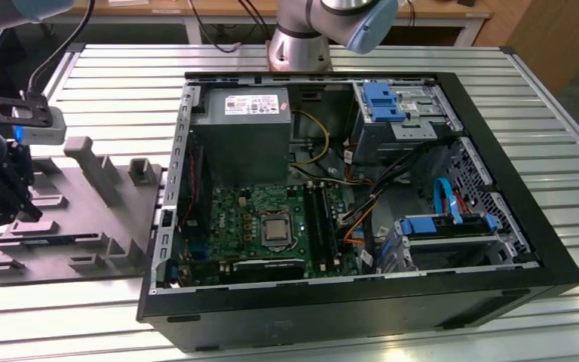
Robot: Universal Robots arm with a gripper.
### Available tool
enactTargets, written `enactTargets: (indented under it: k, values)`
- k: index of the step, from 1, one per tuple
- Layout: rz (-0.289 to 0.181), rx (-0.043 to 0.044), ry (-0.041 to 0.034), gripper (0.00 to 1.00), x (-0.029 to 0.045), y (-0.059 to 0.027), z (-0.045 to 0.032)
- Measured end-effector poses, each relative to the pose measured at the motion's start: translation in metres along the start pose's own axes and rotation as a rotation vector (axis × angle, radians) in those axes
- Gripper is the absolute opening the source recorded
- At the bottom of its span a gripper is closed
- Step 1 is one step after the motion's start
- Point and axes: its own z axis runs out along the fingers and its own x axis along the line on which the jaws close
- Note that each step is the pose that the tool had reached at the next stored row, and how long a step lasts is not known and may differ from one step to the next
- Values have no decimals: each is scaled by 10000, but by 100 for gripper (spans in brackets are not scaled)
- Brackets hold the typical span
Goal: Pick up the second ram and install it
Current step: 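Pick up the second ram and move it above second insertion slot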
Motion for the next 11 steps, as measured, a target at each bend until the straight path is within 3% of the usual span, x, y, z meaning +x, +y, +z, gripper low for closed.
enactTargets:
  k: [11]
  values:
    - [1,0,1,10,68,-10,119]
